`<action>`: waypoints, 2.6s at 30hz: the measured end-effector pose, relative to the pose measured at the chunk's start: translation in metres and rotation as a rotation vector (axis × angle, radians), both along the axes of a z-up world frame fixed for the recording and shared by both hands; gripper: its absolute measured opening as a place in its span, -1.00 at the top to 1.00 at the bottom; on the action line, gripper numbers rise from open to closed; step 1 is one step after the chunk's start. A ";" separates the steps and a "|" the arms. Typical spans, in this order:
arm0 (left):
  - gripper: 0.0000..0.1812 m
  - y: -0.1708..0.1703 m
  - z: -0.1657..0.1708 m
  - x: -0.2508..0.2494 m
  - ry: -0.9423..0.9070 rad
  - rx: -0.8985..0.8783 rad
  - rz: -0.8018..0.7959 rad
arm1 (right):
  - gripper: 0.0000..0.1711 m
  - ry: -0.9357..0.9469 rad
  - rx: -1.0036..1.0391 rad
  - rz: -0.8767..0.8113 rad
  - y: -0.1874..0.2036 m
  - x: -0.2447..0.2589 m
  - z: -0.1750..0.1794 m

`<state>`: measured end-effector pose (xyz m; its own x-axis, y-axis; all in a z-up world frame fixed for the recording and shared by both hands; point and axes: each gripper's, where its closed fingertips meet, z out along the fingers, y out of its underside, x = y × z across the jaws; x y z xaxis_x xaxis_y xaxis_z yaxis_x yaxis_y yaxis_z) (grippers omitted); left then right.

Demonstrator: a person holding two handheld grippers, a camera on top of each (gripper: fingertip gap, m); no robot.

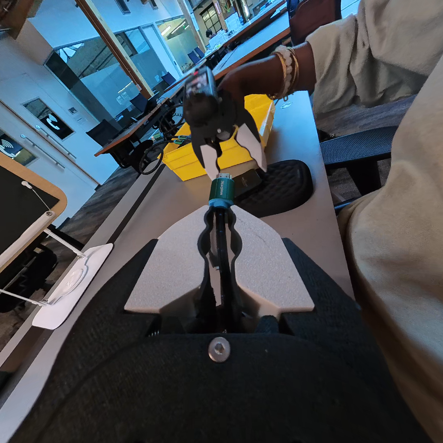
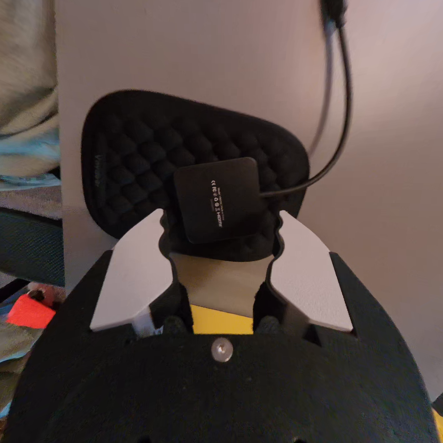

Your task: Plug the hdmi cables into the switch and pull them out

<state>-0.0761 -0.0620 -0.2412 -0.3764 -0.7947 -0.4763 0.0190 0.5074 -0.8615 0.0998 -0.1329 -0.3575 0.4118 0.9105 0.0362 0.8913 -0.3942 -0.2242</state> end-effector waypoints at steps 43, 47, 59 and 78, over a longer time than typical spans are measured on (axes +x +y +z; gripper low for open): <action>0.88 -0.043 -0.028 0.047 0.203 -0.171 -0.055 | 0.20 0.569 0.813 -0.186 0.003 -0.076 0.081; 0.88 -0.045 -0.031 0.048 0.230 -0.149 -0.059 | 0.20 0.577 0.833 -0.178 0.002 -0.075 0.084; 0.88 -0.052 -0.024 0.050 0.201 -0.222 -0.135 | 0.21 0.657 0.923 -0.137 -0.007 -0.078 0.095; 0.88 -0.036 -0.054 0.054 0.308 0.013 0.109 | -0.04 0.371 0.523 -0.203 -0.012 -0.064 0.028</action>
<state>-0.0216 -0.0979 -0.2949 -0.4176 -0.8327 -0.3636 -0.2965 0.5032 -0.8117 0.0360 -0.1446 -0.3297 0.6430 0.7149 0.2748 0.6383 -0.3018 -0.7082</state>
